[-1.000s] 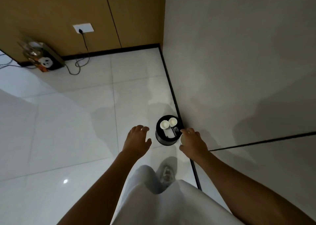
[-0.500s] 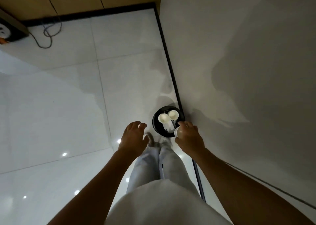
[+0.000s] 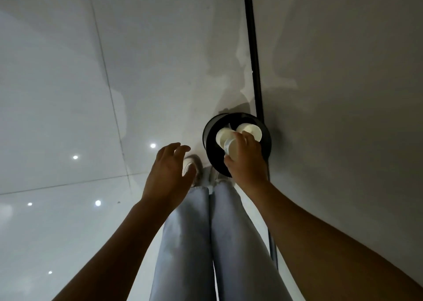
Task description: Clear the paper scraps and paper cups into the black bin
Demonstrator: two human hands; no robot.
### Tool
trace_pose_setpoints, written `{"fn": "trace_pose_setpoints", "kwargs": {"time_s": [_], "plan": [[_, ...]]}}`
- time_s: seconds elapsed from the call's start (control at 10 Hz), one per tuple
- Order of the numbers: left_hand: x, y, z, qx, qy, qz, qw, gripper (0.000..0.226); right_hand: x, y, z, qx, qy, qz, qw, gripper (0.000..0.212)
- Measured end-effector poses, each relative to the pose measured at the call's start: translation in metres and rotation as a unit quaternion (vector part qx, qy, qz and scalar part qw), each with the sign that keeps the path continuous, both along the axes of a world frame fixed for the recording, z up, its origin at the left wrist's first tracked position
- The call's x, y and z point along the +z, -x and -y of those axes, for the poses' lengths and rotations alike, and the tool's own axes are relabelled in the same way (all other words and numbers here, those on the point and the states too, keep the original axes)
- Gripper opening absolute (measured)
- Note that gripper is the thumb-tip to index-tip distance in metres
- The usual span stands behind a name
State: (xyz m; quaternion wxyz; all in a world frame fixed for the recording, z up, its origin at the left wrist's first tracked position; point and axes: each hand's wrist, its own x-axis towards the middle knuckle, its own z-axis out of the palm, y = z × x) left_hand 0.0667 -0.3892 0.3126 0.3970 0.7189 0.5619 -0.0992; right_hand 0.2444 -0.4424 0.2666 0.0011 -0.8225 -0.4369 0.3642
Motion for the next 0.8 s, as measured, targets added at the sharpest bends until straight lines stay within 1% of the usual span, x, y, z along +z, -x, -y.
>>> {"fn": "trace_pose_setpoints", "kwargs": {"time_s": [0.1, 0.2, 0.4, 0.5, 0.6, 0.7, 0.8], "plan": [[-0.031, 0.003, 0.007, 0.011, 0.021, 0.003, 1.000, 0.042, -0.037, 0.000, -0.002, 0.003, -0.005, 0.000, 1.000, 0.061], [-0.051, 0.008, 0.013, 0.008, 0.046, -0.011, 0.999, 0.046, -0.064, 0.001, -0.005, 0.026, -0.002, -0.006, 1.000, 0.061], [-0.080, 0.017, 0.006, 0.022, 0.060, -0.022, 0.998, 0.046, -0.098, 0.000, -0.010, 0.060, 0.016, 0.017, 0.998, 0.064], [-0.091, 0.018, -0.005, 0.031, 0.053, -0.019, 0.998, 0.045, -0.107, -0.001, -0.010, 0.072, 0.032, 0.011, 0.997, 0.067], [-0.098, 0.018, -0.016, 0.023, 0.046, -0.020, 0.998, 0.044, -0.108, -0.003, -0.011, 0.094, 0.058, 0.011, 0.994, 0.070], [-0.089, 0.017, -0.029, 0.016, 0.021, -0.013, 1.000, 0.042, -0.094, -0.002, -0.017, 0.099, 0.066, 0.020, 0.993, 0.069], [-0.060, 0.013, -0.036, -0.025, 0.015, -0.023, 0.999, 0.041, -0.059, 0.003, -0.029, 0.139, 0.071, 0.018, 0.988, 0.060]]}}
